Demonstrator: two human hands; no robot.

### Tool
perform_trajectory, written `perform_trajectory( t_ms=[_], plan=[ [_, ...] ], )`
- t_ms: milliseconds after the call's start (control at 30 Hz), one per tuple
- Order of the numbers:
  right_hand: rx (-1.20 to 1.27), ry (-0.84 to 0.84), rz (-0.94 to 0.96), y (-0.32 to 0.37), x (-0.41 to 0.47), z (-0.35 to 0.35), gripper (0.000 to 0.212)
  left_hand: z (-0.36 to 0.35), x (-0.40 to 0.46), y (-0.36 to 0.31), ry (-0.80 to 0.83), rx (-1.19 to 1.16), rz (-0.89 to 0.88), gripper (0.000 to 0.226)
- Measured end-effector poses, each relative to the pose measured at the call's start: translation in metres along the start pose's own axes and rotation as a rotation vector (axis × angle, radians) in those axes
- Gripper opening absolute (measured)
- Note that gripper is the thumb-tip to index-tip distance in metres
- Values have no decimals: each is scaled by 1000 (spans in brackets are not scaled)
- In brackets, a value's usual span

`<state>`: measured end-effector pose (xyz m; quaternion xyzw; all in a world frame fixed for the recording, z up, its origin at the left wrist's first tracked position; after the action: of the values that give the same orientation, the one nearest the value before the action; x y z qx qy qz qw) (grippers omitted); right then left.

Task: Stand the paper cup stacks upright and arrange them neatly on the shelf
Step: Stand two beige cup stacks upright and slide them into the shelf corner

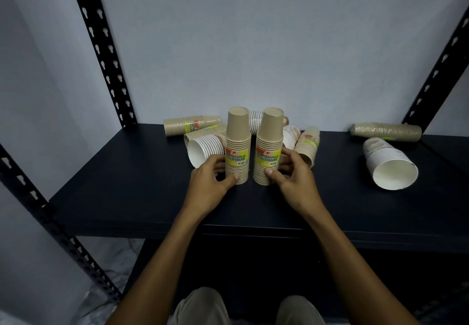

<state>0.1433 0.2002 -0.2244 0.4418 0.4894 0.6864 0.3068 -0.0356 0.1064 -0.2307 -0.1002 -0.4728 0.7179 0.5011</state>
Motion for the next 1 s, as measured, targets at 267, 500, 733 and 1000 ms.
perform_trajectory(
  t_ms=[267, 500, 733, 1000],
  plan=[
    [21, 27, 6, 2, 0, -2, 53, 2, 0, 0, 8, -7, 11, 49],
    [13, 30, 13, 2, -1, -2, 47, 2, 0, 1, 7, -5, 8, 49],
    [-1, 52, 31, 3, -2, -2, 47, 1, -1, 0, 22, -30, 12, 49],
    [-55, 75, 78, 9, -6, -9, 49, 4, -5, 0, 11, -33, 18, 46]
  ],
)
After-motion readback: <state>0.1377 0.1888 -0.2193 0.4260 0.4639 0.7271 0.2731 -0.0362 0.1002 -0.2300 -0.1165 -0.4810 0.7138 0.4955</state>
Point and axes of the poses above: each hand's wrist, its own x-axis towards the middle knuckle, its own z-axis out of the back of the hand, y = z × x, the point moved 6 cm from there along x, towards the middle knuckle, and after that the axes turned 9 degrees about x, right-handed, at the moved point
